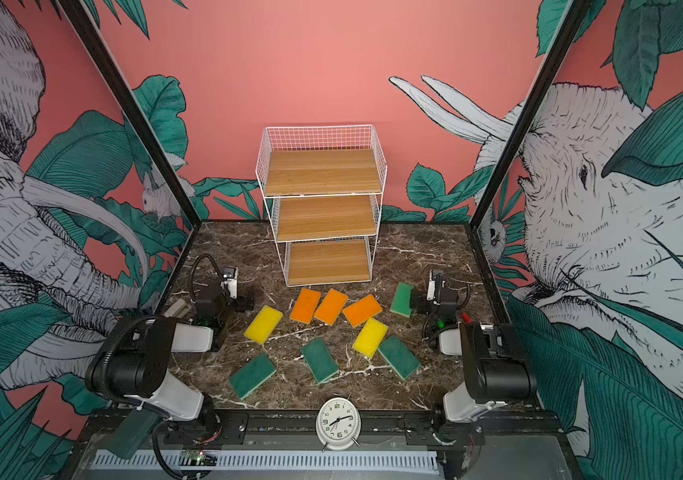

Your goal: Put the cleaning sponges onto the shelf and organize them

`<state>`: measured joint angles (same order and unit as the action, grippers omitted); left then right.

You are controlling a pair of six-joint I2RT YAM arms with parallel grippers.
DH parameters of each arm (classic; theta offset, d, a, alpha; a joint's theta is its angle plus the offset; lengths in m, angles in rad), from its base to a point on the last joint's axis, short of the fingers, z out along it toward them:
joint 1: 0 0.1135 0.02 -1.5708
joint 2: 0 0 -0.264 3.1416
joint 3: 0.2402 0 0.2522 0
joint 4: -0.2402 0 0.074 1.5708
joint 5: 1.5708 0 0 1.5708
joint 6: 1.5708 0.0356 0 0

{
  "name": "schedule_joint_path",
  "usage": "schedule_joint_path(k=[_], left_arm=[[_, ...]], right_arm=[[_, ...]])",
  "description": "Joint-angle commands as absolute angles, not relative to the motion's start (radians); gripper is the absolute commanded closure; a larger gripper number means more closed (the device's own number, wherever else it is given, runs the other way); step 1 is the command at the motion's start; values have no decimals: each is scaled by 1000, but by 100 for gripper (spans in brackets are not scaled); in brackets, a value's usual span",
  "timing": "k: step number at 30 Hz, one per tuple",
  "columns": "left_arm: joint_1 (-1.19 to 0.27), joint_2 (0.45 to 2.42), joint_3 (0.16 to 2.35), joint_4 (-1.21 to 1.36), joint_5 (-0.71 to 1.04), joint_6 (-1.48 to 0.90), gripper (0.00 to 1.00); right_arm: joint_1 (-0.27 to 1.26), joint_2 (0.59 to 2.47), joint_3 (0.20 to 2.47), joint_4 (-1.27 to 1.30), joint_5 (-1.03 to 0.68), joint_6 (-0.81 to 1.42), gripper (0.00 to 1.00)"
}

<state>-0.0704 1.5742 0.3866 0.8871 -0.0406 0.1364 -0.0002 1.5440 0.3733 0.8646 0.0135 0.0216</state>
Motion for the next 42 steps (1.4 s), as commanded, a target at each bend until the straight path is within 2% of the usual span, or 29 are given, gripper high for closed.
schedule_joint_path(k=[1, 42], left_arm=[[-66, 1552, 401, 888, -28, 147, 0], [-53, 1555, 415, 866, -40, 126, 0]], right_arm=[[-3, 1547, 390, 910, 9, 13, 1], [-2, 1548, 395, 902, -18, 2, 1]])
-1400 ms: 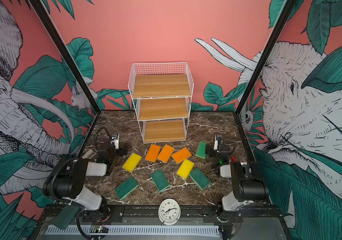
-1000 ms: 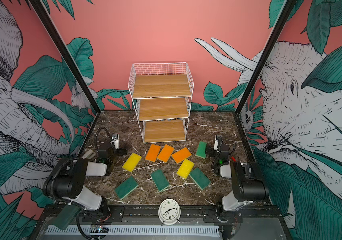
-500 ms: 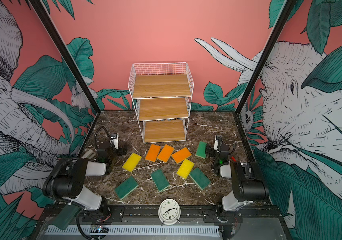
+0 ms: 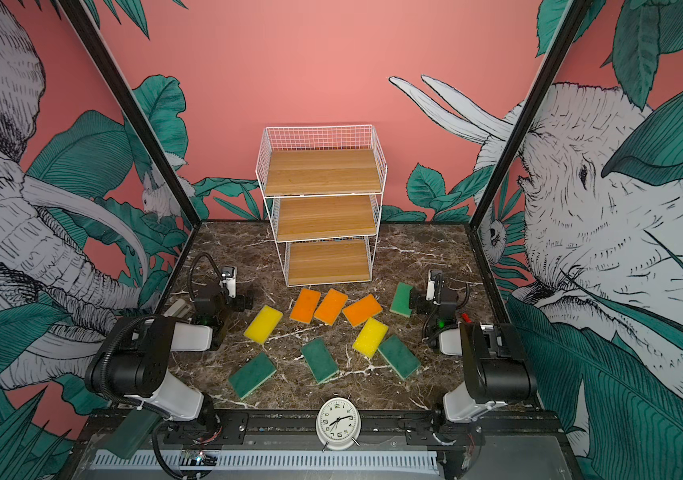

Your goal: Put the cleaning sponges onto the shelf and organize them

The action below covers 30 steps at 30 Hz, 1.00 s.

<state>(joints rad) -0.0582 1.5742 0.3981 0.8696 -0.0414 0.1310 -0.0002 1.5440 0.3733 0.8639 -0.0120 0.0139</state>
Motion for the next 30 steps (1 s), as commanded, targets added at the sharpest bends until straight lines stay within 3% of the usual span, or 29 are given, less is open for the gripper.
schedule_joint_path(k=[1, 19, 24, 27, 30], left_arm=[[-53, 1555, 413, 866, -40, 126, 0], [-53, 1492, 408, 826, -59, 120, 1], [-54, 1398, 466, 611, -73, 114, 3], [-54, 1355, 465, 573, -113, 101, 10], [-55, 1291, 439, 568, -154, 66, 10]], right_arm=[[-2, 1548, 395, 902, -19, 2, 1], [-2, 1530, 396, 885, 49, 28, 1], [-2, 1465, 452, 727, 91, 42, 1], [-2, 1444, 531, 535, 187, 93, 1], [2, 1426, 583, 415, 198, 120, 1]])
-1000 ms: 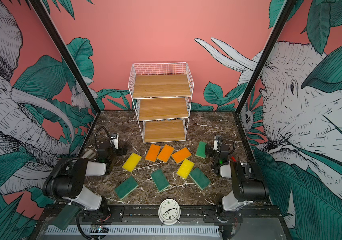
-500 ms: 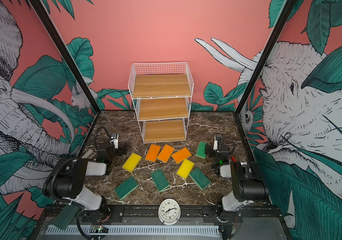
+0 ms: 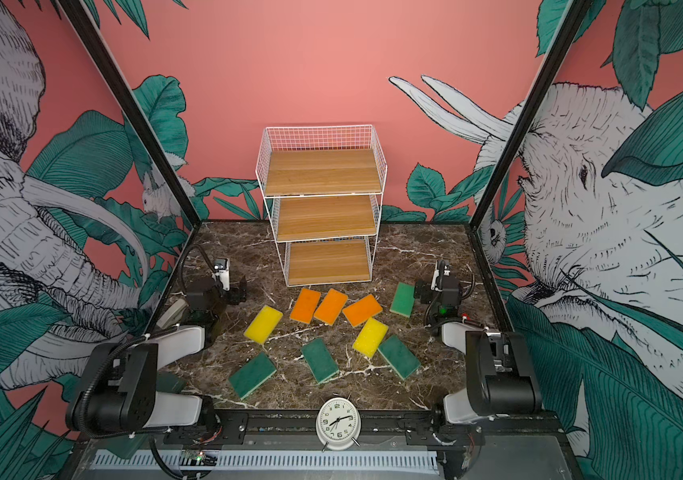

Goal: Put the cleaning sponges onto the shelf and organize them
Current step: 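Move the left gripper over the orange sponges while the right advances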

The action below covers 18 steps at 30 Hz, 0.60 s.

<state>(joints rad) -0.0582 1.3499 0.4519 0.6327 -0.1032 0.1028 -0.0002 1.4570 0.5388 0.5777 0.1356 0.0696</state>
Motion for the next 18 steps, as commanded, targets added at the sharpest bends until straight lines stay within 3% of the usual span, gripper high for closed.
schedule_joint_path(k=[1, 9, 18], left_arm=[[-56, 1268, 436, 555, -160, 56, 9], [-71, 1013, 438, 351, -167, -66, 13], [-133, 884, 483, 102, -133, -192, 18]], right_arm=[[6, 1411, 594, 383, 213, 127, 1], [52, 1190, 659, 89, 259, 252, 1], [136, 1052, 724, -206, 261, 501, 1]])
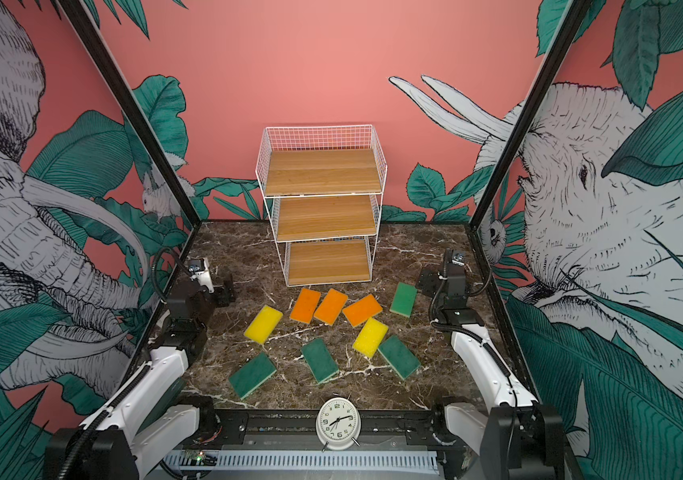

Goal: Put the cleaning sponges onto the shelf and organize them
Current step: 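Move the left gripper over the orange sponges while the right advances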

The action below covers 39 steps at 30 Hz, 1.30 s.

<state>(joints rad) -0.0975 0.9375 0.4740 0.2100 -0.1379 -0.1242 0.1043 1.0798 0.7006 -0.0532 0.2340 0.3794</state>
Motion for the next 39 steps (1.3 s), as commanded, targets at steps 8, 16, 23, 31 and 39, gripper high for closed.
schedule_joint_path(k=[8, 16, 23, 31, 39], left_arm=[[-218, 822, 532, -114, -184, -238, 18], [-358, 795, 522, -149, -158, -268, 19], [-525, 856, 525, -128, -250, -355, 19], [-710, 1116, 631, -117, -298, -377, 19], [-777, 1237, 681, -101, -287, -423, 20]], right_arm=[[326, 1020, 783, -369, 359, 584, 1], [397, 1055, 811, -377, 403, 628, 1], [428, 1084, 815, -385, 434, 611, 1], [439, 1058, 812, -424, 480, 537, 1], [439, 1003, 785, -422, 440, 488, 1]])
